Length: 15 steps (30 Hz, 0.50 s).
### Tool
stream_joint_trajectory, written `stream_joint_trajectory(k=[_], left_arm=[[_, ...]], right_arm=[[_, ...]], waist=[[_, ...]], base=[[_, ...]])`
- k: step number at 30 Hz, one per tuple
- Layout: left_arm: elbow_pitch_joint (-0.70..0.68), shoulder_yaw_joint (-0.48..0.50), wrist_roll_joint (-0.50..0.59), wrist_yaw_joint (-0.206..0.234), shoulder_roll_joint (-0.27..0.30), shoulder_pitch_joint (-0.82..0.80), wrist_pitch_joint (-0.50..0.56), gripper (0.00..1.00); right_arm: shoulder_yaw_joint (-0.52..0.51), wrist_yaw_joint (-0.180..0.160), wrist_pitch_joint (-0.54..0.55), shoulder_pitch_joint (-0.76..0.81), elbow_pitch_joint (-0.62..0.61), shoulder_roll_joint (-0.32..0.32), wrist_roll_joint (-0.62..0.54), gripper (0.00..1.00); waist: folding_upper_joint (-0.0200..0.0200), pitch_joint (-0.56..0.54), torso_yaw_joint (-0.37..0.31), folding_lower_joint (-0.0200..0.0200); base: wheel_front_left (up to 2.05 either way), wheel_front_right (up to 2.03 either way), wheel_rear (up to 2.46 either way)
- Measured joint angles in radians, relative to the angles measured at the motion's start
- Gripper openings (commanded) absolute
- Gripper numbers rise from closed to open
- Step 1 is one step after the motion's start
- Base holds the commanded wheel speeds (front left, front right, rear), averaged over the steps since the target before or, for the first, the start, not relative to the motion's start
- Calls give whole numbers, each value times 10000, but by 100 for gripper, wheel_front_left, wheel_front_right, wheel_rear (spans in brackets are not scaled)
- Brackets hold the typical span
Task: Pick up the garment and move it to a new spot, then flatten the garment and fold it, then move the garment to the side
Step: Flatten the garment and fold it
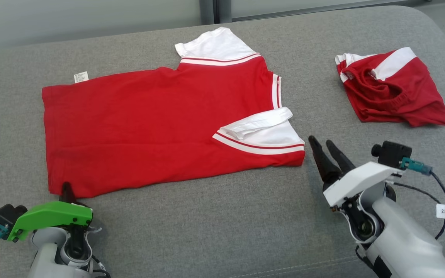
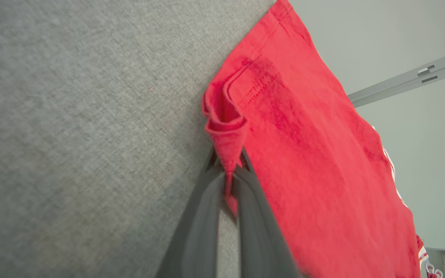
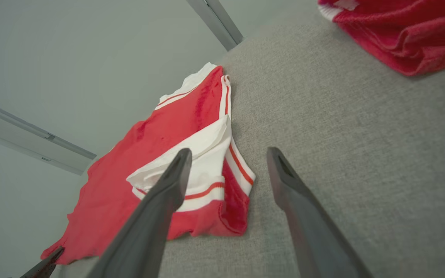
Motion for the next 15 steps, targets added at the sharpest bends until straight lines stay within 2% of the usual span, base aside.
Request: stream_joint_trajectory(k=[9,15], left_arm=[[-393,-94,0,-431,-84,-22,-253,0],[-487,-334,0,-531,-119,-20,-278,0]], right_arm=[[284,0,6,732,267,117,207,100],[368,0,56,731,364,236,391,100]], waist=[[0,4,235,0],[0,-8,504,0]], base=[[0,0,0],[0,0,0]])
